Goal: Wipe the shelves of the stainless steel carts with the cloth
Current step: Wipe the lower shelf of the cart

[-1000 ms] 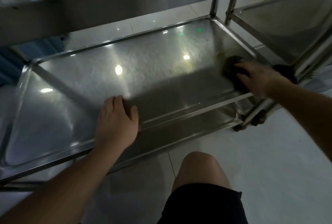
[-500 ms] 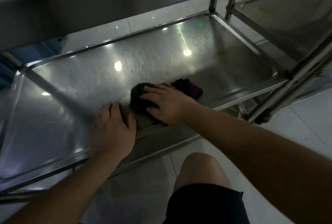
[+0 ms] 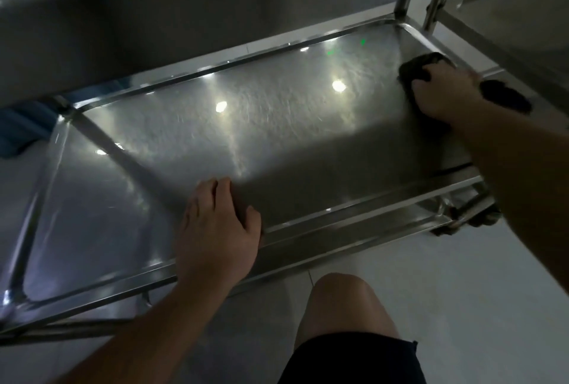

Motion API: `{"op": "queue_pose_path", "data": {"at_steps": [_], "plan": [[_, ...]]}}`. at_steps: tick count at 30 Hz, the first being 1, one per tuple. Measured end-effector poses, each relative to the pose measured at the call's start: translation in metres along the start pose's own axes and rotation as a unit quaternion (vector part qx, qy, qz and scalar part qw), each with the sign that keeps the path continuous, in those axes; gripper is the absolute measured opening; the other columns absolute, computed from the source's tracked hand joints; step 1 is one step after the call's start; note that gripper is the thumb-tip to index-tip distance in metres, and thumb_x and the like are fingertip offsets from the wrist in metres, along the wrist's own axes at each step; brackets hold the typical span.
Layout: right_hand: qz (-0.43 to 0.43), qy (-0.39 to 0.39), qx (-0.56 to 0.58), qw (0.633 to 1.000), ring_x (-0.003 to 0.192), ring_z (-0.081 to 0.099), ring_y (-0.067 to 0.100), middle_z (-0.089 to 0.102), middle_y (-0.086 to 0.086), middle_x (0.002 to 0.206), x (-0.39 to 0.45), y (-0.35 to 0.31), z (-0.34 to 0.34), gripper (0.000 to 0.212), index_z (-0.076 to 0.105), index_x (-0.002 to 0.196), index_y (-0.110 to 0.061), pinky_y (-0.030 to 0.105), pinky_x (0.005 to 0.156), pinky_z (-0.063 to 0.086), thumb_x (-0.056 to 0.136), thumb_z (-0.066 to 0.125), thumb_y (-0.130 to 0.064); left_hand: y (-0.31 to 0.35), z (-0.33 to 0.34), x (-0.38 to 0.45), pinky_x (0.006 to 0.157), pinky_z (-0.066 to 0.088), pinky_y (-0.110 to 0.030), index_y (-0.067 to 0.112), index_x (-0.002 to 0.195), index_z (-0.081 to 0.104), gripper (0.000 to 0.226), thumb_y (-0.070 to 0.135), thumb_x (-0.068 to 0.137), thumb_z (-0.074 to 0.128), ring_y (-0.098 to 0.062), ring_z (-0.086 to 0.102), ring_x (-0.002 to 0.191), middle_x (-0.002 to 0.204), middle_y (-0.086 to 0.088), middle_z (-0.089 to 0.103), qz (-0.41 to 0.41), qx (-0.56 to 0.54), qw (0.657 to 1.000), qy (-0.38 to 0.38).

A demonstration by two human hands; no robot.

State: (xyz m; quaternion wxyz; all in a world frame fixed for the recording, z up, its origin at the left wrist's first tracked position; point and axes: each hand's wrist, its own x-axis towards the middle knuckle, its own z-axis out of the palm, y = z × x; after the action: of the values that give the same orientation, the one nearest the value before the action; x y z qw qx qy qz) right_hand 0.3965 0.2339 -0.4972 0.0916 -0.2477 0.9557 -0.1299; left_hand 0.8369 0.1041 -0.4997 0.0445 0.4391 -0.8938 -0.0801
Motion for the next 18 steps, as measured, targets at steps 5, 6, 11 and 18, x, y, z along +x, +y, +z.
{"op": "queue_pose_path", "data": {"at_steps": [5, 6, 11, 18], "plan": [[-0.190, -0.023, -0.002, 0.982, 0.136, 0.049, 0.036, 0.052, 0.009, 0.151, -0.059, -0.140, 0.045, 0.051, 0.057, 0.143, -0.025, 0.049, 0.116, 0.037, 0.097, 0.046, -0.043, 0.000, 0.000, 0.000, 0.117, 0.040, -0.051, 0.014, 0.151, 0.043, 0.076, 0.058, 0.091, 0.025, -0.033, 0.042, 0.145, 0.157, -0.012, 0.042, 0.000, -0.003, 1.000, 0.005], [-0.244, -0.033, -0.006, 0.969, 0.139, 0.047, 0.035, 0.050, 0.006, 0.155, -0.080, -0.158, 0.054, 0.050, 0.057, 0.144, -0.027, 0.049, 0.118, 0.034, 0.098, 0.047, -0.044, 0.000, 0.000, 0.000, 0.118, 0.039, -0.051, 0.014, 0.151, 0.043, 0.076, 0.057, 0.091, 0.025, -0.033, 0.041, 0.146, 0.157, -0.012, 0.042, 0.002, -0.003, 1.000, 0.001], [-0.446, -0.122, 0.019, 0.886, 0.154, 0.025, 0.010, 0.035, -0.013, 0.167, -0.150, -0.124, 0.060, 0.059, 0.048, 0.153, -0.036, 0.035, 0.127, 0.013, 0.099, 0.044, -0.057, -0.001, -0.002, 0.000, 0.123, 0.033, -0.048, 0.017, 0.154, 0.037, 0.076, 0.057, 0.091, 0.023, -0.031, 0.031, 0.153, 0.163, -0.011, 0.035, 0.007, -0.002, 1.000, -0.012], [-0.161, -0.033, -0.003, 0.986, 0.150, 0.036, 0.034, 0.039, 0.009, 0.165, -0.045, 0.026, -0.014, 0.053, 0.044, 0.156, -0.030, 0.053, 0.125, 0.026, 0.105, 0.055, -0.039, -0.004, 0.002, 0.000, 0.124, 0.031, -0.049, 0.013, 0.156, 0.038, 0.075, 0.054, 0.094, 0.033, -0.032, 0.029, 0.154, 0.163, -0.014, 0.036, 0.008, 0.009, 1.000, -0.006]]}}
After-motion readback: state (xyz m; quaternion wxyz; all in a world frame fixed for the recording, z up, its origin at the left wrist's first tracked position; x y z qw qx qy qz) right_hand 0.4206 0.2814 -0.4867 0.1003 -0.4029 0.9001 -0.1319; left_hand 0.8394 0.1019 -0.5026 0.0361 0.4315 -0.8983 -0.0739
